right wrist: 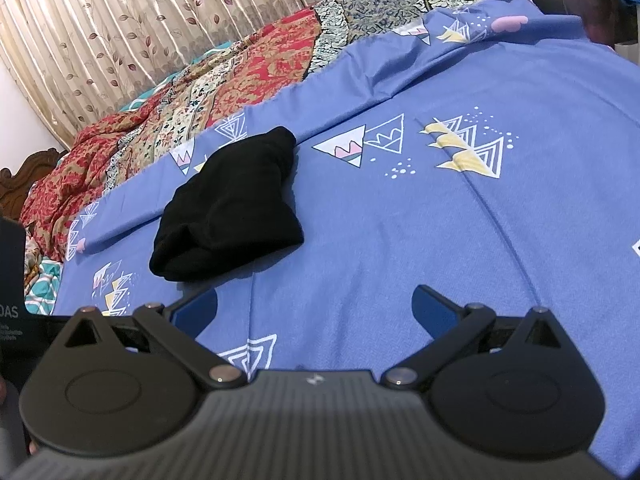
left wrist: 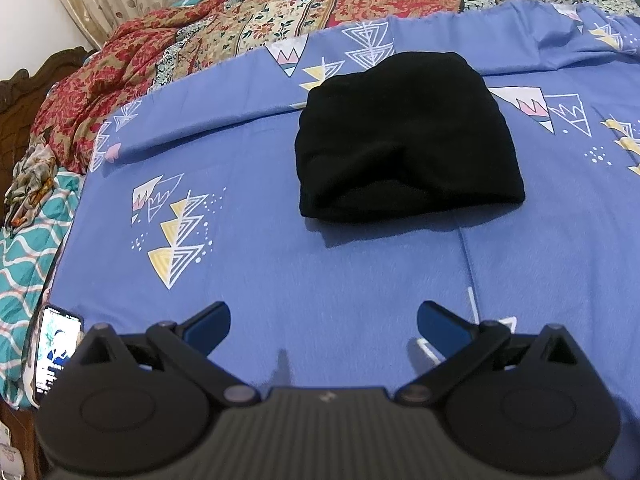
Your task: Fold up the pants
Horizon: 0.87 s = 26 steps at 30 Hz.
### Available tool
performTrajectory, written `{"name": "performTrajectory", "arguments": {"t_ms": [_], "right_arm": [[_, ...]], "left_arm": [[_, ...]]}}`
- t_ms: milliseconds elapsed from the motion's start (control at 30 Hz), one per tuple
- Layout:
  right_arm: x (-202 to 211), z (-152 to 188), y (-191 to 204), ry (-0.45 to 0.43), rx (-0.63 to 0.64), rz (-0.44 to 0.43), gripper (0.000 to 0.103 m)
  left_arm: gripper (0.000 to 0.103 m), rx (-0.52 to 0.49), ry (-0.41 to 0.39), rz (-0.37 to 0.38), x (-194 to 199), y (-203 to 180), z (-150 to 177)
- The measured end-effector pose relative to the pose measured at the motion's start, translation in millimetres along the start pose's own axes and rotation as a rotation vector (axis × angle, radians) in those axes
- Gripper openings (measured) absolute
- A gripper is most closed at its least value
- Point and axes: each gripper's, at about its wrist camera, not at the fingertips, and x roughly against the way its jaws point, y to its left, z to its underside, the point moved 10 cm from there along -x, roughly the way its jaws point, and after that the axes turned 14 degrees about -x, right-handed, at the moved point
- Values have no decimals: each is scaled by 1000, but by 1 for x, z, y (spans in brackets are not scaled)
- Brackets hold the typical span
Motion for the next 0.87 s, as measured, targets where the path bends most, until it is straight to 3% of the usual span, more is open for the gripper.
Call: {"name": "performTrajectory", "arguments": {"t_ms": [533, 867], "right_arm": [[-5, 5, 10, 14, 25, 1, 103], [-4, 5, 20, 5, 54, -24, 103]], "left_arm": [[103, 23, 7, 20, -4, 7, 4], [103, 28, -31, 58, -1, 8, 3]]}}
